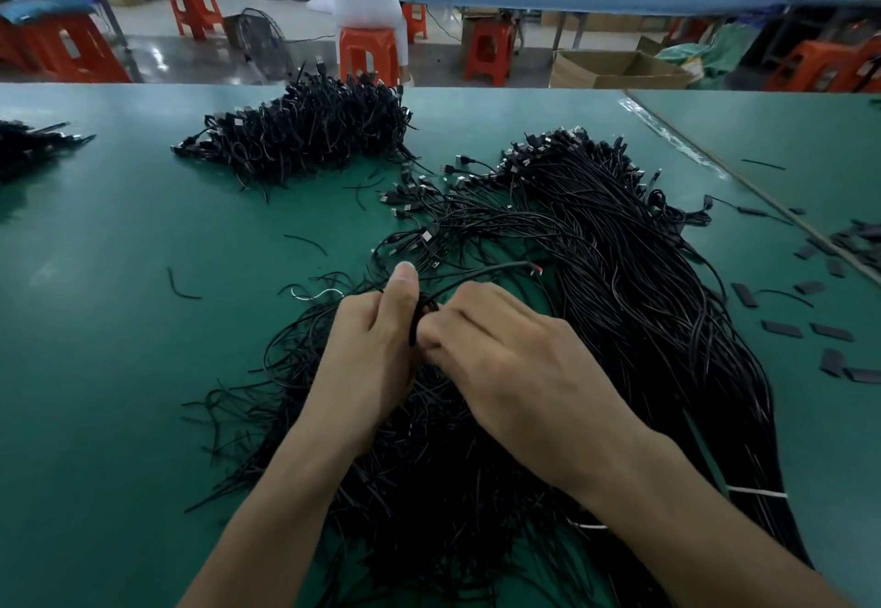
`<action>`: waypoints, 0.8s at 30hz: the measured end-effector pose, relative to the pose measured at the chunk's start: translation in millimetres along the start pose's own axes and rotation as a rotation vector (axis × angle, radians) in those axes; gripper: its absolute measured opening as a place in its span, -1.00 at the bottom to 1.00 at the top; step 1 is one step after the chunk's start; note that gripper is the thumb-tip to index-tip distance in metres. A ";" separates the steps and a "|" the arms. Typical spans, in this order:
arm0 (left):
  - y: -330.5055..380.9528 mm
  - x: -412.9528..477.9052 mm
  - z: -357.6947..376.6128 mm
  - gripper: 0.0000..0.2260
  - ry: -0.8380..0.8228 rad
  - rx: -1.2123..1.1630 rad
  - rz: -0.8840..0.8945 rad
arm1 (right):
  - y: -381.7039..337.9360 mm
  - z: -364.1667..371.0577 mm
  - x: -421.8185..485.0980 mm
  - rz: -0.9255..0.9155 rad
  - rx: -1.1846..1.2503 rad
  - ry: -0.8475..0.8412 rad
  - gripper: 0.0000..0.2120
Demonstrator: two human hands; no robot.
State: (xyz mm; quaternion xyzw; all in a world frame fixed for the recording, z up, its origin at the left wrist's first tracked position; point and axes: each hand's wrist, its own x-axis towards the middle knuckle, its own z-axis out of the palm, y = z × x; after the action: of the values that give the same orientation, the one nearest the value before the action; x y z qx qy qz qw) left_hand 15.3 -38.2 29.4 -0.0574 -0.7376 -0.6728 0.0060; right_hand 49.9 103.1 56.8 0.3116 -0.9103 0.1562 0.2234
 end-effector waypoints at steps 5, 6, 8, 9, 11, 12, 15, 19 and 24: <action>-3.5 1.0 -3.3 -0.44 -0.153 -0.090 -0.096 | 1.5 -11.1 6.9 -0.165 -0.138 -0.074 -0.96; -3.8 0.3 -5.2 -0.47 -0.192 -0.109 -0.123 | 1.8 -13.6 9.5 -0.197 -0.161 -0.090 -0.97; -4.7 -1.7 -9.3 -0.52 -0.262 -0.136 -0.215 | 2.2 -17.7 14.0 -0.252 -0.172 -0.136 -0.98; -4.9 -2.2 -9.9 -0.51 -0.293 -0.149 -0.270 | 2.5 -19.3 15.6 -0.256 -0.133 -0.160 -0.97; -3.4 -3.2 -8.1 -0.48 -0.352 -0.149 -0.359 | 3.9 -22.5 18.4 -0.181 0.008 -0.190 -0.95; -2.6 -3.1 -7.6 -0.46 -0.378 -0.150 -0.389 | 5.9 -23.5 19.2 -0.119 0.081 -0.188 -0.94; 0.0 -1.1 -9.1 -0.40 -0.469 -0.245 -0.416 | 12.8 -22.8 18.1 0.057 0.289 -0.170 -0.93; 4.6 -1.6 -18.7 -0.24 -0.640 -0.281 -0.368 | 18.7 -23.1 18.3 0.168 0.405 -0.188 -0.94; 2.1 -1.7 -19.4 -0.68 -0.756 -0.043 -0.131 | 20.5 -35.8 23.8 0.157 0.304 -0.310 -0.95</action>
State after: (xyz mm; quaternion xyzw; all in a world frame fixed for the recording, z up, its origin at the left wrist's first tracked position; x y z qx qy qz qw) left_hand 15.9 -57.5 33.2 -0.2542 -0.6755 -0.6186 -0.3105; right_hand 31.1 122.0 96.3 0.2901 -0.9211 0.2589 0.0186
